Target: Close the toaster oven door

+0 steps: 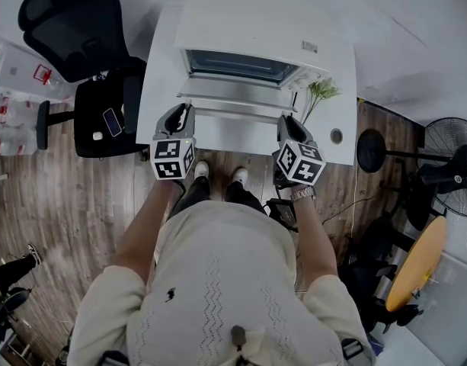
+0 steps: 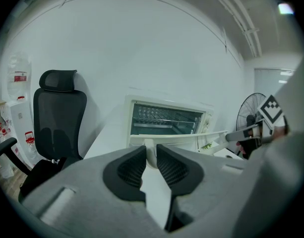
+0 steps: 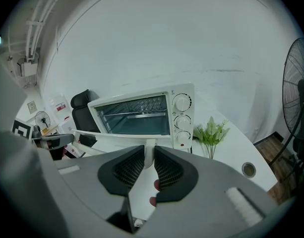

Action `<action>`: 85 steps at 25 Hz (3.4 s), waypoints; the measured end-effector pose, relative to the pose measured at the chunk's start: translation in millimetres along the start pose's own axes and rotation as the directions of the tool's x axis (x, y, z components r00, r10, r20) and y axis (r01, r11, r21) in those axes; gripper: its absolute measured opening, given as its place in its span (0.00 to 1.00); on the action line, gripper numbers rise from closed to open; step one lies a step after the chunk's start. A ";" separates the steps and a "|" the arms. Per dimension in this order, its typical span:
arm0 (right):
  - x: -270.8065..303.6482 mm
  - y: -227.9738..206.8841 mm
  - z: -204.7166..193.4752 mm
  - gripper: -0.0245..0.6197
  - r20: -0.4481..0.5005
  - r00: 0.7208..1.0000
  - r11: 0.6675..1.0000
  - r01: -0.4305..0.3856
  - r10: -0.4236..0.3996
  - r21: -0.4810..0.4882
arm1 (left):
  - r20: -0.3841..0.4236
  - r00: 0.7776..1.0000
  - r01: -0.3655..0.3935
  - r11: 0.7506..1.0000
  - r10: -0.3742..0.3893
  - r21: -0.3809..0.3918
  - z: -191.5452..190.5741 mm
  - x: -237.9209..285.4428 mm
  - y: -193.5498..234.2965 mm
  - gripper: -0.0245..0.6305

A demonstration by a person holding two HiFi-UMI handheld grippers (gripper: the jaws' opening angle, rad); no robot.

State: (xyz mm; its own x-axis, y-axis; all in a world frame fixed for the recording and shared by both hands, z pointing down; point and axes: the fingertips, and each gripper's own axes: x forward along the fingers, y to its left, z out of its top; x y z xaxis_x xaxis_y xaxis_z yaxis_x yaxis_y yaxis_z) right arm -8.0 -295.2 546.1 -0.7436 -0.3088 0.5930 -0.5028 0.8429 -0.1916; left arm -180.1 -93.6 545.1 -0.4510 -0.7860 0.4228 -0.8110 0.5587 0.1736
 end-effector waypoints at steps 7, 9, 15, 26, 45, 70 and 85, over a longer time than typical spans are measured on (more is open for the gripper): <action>2.0 0.0 13.3 0.16 0.020 1.000 1.000 -0.005 0.005 0.004 | 0.021 1.000 -0.002 1.000 0.002 -0.005 13.0 4.0 1.1 0.14; 3.4 -0.5 15.2 0.16 0.019 1.000 1.000 -0.004 0.004 0.007 | 0.026 1.000 0.000 1.000 0.000 -0.008 14.7 5.7 1.3 0.14; 5.2 -0.2 21.8 0.16 0.020 1.000 1.000 -0.009 0.009 -0.004 | 0.036 0.999 0.001 1.000 -0.001 -0.007 20.9 8.4 2.2 0.14; 10.7 -1.3 36.1 0.16 0.032 0.999 1.000 -0.005 0.005 -0.012 | 0.045 0.999 0.004 1.000 -0.004 -0.003 34.2 16.5 3.7 0.14; 20.8 -2.1 64.7 0.16 0.057 0.998 0.999 0.017 -0.015 -0.036 | 0.072 0.997 0.002 1.000 -0.003 0.007 60.2 31.6 7.4 0.14; 35.7 -3.6 91.7 0.16 0.063 0.997 0.998 0.047 -0.044 -0.050 | 0.094 0.996 -0.002 1.000 0.002 -0.006 82.7 50.4 14.2 0.14; 41.8 -4.2 101.3 0.16 0.068 0.996 0.997 0.053 -0.050 -0.049 | 0.105 0.994 0.008 1.000 -0.007 -0.011 91.0 57.9 16.8 0.14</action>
State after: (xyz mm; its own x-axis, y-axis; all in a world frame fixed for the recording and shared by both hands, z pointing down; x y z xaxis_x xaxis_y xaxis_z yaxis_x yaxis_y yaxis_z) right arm -81.6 -356.3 492.5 -0.7460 -0.3800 0.5469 -0.5197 0.8457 -0.1213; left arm -253.8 -153.8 491.6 -0.4822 -0.8131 0.3261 -0.8103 0.5555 0.1868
